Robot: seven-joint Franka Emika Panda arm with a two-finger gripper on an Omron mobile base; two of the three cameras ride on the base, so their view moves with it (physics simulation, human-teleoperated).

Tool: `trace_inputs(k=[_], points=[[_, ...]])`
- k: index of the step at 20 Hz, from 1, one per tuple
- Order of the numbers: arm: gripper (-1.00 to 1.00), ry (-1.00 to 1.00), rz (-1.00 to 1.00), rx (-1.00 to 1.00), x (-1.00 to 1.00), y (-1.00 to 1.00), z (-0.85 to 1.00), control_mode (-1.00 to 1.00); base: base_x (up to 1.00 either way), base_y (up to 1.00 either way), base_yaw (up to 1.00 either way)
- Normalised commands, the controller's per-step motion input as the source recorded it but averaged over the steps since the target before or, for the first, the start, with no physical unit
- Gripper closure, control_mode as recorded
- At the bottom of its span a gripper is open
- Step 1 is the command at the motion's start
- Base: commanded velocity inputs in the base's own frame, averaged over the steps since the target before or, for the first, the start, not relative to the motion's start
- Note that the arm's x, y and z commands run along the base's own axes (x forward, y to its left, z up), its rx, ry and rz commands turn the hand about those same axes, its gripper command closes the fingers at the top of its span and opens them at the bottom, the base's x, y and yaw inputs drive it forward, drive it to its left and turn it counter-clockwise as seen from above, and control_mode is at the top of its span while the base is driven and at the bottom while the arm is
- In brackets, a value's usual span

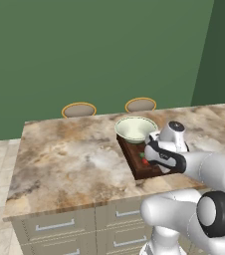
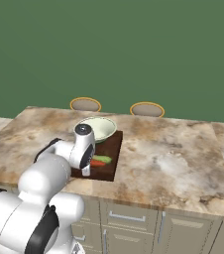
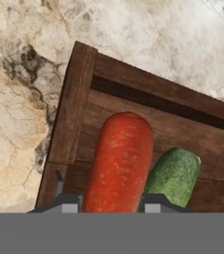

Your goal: Place the two vegetables and bowl onto the tray for setting up a vegetable dip station.

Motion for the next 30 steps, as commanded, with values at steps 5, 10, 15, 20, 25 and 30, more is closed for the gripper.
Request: trace_inputs(k=[5,10,15,20,25,30], points=[[1.00,-0.01,0.00,0.00,0.00,0.00,-0.11,-1.00,0.00,0.00,0.00],[1.00,-0.01,0.00,0.00,0.00,0.00,-0.13,-1.00,0.00,0.00,0.00],[1.00,0.00,0.00,0.00,0.00,0.00,-0.08,-1.00,0.00,0.00,0.00],[-1.00,0.00,0.00,0.00,0.00,0.00,-0.05,-1.00,0.00,0.00,0.00],[-1.00,-0.01,0.00,0.00,0.00,0.00,0.00,-1.00,0.00,0.00,0.00],[-1.00,-0.01,0.00,0.00,0.00,0.00,0.00,-1.00,0.00,0.00,0.00]])
